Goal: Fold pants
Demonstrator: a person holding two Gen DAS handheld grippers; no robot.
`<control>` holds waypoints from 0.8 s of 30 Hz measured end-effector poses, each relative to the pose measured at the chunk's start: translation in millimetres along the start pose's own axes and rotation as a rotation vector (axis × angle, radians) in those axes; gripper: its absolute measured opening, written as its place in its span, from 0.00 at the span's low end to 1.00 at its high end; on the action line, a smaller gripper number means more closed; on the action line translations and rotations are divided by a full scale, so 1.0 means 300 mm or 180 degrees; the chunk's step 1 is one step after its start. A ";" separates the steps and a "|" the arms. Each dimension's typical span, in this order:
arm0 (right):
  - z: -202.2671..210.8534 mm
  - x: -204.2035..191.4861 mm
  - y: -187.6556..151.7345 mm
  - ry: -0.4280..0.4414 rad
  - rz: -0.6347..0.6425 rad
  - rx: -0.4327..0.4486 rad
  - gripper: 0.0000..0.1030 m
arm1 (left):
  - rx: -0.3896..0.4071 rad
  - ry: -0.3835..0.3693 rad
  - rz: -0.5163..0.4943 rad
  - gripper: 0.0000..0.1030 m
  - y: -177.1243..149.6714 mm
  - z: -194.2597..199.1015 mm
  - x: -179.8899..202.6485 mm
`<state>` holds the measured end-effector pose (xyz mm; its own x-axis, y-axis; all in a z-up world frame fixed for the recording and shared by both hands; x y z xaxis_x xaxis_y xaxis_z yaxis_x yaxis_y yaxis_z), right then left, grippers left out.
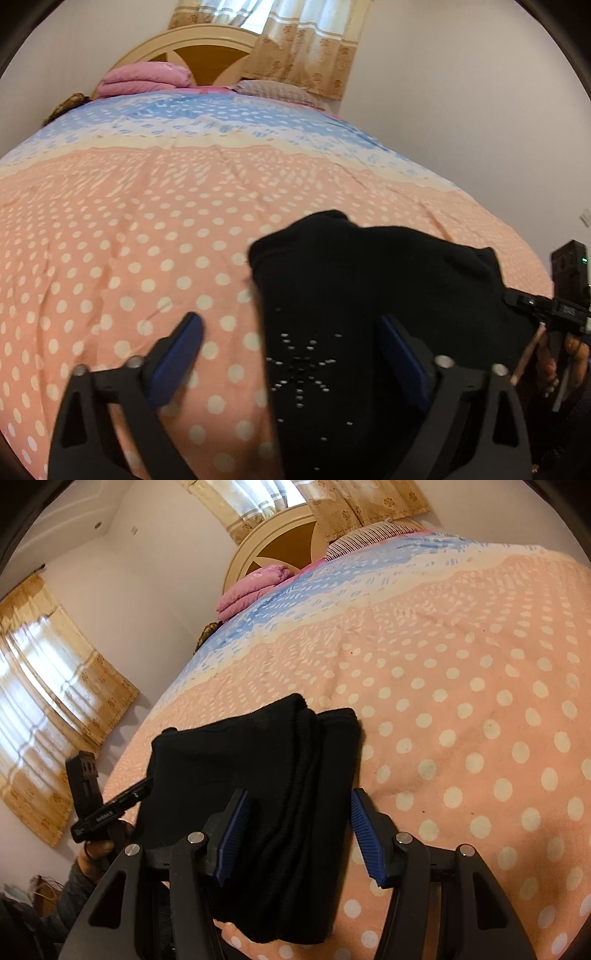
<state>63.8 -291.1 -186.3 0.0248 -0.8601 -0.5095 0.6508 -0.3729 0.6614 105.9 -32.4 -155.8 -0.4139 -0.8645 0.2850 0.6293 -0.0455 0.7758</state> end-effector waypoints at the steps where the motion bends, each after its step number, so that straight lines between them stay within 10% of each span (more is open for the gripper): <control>1: -0.001 -0.001 -0.001 -0.0011 0.0013 0.0000 0.55 | -0.0010 -0.0046 0.0003 0.82 0.001 0.000 0.001; 15: -0.010 0.001 -0.003 -0.0010 -0.0089 -0.0055 0.55 | -0.0024 -0.0192 -0.0019 0.79 -0.005 -0.005 0.003; 24: 0.015 -0.138 0.007 0.0353 0.0201 -0.0030 0.30 | 0.0012 -0.0402 -0.0027 0.16 0.020 0.027 0.023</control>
<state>60.6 -257.9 -161.3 0.1493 -0.8379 -0.5250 0.6524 -0.3155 0.6890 101.6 -34.4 -144.6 -0.4989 -0.7943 0.3467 0.6230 -0.0505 0.7806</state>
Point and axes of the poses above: each gripper's, at about its wrist camera, not at the fingertips, and z roughly against the way its jaws point, x to its right, y to its top, the point moved 5 cm from there along -z, roughly the way its jaws point, and after that the axes turned 7 degrees about x, right-handed, at the moved point
